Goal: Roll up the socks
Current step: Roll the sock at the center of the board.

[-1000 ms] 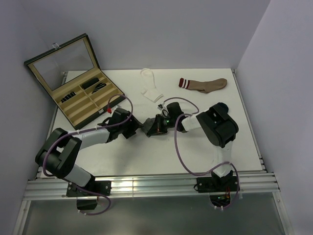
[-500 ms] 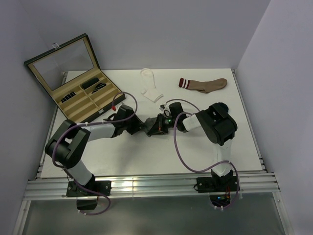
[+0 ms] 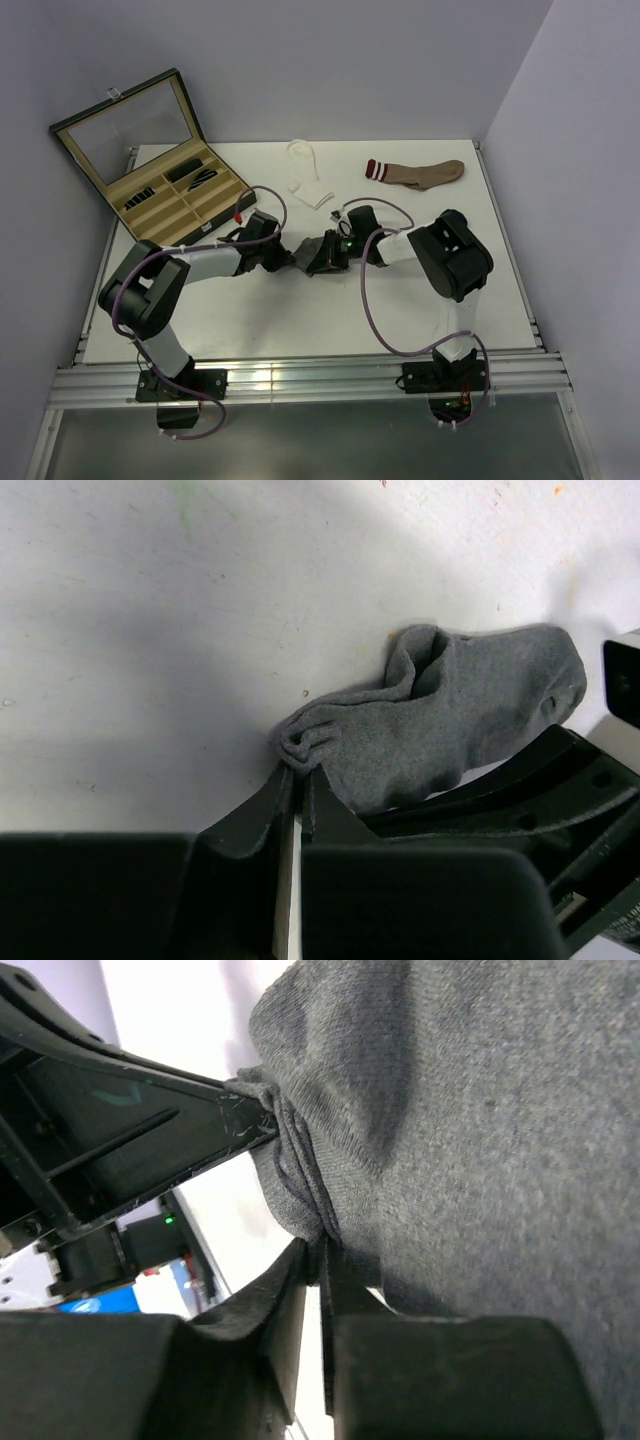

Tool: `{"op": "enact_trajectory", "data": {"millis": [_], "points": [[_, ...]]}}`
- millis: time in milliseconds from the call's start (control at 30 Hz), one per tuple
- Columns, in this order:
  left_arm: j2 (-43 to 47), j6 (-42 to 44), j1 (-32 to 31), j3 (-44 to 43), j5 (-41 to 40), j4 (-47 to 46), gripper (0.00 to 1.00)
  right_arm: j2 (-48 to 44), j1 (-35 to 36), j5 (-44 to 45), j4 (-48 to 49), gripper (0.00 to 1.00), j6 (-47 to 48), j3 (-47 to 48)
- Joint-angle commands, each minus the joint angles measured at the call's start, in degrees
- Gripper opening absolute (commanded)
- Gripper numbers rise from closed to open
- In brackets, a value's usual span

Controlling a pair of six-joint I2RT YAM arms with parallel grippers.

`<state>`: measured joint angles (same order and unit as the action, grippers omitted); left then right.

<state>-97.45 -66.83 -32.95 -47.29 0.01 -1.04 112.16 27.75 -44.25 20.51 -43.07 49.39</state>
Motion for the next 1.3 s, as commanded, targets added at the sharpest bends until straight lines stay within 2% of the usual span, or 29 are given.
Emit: {"op": "enact_trajectory", "data": {"millis": [0, 33, 100, 200, 300, 333, 533, 767, 1267], "points": [[-0.37, 2.49, -0.54, -2.63, -2.99, 4.02, 0.00, -3.78, 0.99, 6.88, -7.50, 0.18, 5.45, 1.15], [-0.20, 3.01, -0.62, -3.16, -3.17, 4.98, 0.00, -5.70, 1.43, 7.77, -8.03, 0.24, 6.93, 0.98], [0.24, 3.72, -0.80, -3.86, -4.22, 6.48, 0.00, -8.17, 2.83, 11.18, -11.27, 0.28, 9.65, 1.50], [0.42, 5.56, -0.98, -6.14, -5.37, 10.00, 0.00, -13.36, 5.81, 22.67, -15.76, 0.40, 13.69, 2.03], [-0.11, 6.44, -0.98, -7.64, -5.81, 13.42, 0.00, -17.93, 10.02, 30.60, -16.38, 0.46, 18.44, 1.50], [-0.28, 6.97, -0.98, -8.51, -5.81, 14.56, 0.00, -19.42, 11.26, 35.67, -16.47, 0.47, 19.76, 1.42], [-2.30, 7.94, -0.98, -10.37, -5.46, 16.42, 0.00, -21.81, 19.96, 48.44, -11.12, 0.47, 29.17, -0.87], [-2.83, 8.20, -0.98, -10.72, -5.02, 16.86, 0.00, -18.82, 23.84, 53.03, -9.09, 0.46, 33.75, 1.15], [-3.45, 7.94, -0.98, -11.07, -4.14, 16.86, 0.00, -12.06, 28.50, 56.11, -4.08, 0.45, 39.46, 1.77]]}}
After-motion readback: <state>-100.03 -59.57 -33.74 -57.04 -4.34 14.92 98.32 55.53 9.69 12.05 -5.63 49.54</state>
